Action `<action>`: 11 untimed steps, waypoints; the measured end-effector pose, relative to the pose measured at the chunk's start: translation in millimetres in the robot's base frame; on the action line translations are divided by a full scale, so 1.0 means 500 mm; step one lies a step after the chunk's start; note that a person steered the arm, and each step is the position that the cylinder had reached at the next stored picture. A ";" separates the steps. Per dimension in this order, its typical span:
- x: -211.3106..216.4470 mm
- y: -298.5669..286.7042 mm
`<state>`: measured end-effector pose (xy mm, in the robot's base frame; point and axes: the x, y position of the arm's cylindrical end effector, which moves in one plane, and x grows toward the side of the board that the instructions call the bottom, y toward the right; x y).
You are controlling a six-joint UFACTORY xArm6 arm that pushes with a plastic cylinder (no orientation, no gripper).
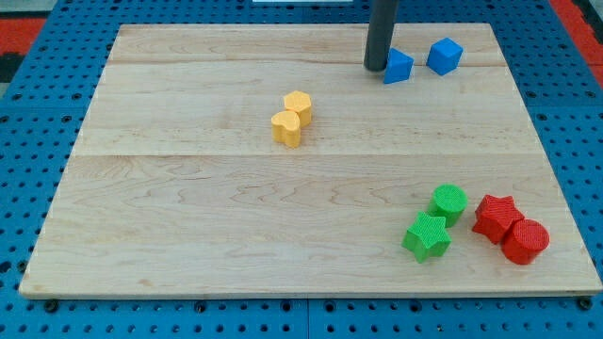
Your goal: Push the blue triangle closer towards the red star
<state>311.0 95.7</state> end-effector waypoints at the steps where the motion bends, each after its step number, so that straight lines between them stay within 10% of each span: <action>1: -0.032 -0.033; 3: -0.107 0.039; 5: 0.072 0.175; 9: 0.091 0.281; 11: 0.275 0.240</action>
